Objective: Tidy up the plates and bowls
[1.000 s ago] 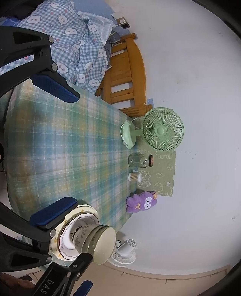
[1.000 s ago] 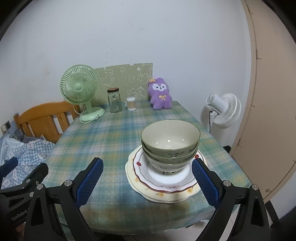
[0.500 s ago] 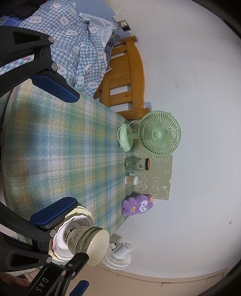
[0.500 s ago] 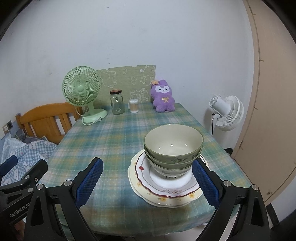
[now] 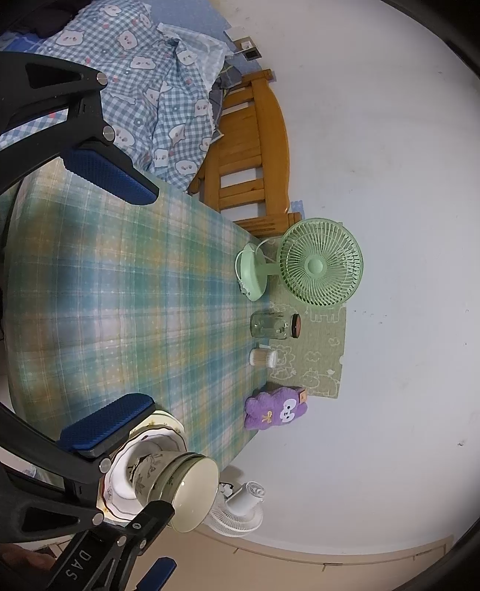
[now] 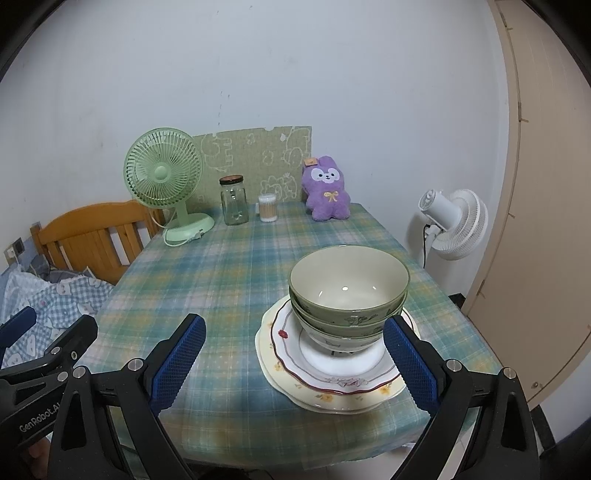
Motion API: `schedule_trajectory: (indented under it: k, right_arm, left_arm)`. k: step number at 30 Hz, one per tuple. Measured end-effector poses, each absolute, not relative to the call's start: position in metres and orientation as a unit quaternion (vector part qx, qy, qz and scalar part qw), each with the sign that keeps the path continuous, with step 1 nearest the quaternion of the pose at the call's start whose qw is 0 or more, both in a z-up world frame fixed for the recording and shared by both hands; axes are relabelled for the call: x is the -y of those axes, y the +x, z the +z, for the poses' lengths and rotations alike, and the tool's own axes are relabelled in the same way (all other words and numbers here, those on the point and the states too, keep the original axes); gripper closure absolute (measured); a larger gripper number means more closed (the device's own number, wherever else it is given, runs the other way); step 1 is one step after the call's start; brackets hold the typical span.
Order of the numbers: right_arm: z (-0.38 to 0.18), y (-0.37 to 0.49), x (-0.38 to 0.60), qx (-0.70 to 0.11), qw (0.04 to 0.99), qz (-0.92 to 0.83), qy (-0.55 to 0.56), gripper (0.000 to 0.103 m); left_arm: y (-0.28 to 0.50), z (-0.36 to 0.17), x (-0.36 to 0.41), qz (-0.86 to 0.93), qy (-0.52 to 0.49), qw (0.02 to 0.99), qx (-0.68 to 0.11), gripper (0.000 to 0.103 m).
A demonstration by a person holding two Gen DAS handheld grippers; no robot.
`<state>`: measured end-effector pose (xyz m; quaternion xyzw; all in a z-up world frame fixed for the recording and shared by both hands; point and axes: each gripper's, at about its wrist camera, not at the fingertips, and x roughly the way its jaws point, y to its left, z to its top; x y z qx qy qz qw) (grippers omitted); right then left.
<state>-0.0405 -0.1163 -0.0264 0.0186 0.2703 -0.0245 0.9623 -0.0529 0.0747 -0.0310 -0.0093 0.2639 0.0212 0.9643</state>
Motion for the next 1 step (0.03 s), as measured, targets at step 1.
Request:
schedule_trajectory:
  k: [1]
  right_arm:
    - [-0.0269,-0.0401,0.1164,-0.271,0.962,-0.025,0.019,0.005]
  left_arm:
    - [-0.0526,-0.0312,-0.0748,0.021,-0.01,0.964,-0.264,0.0]
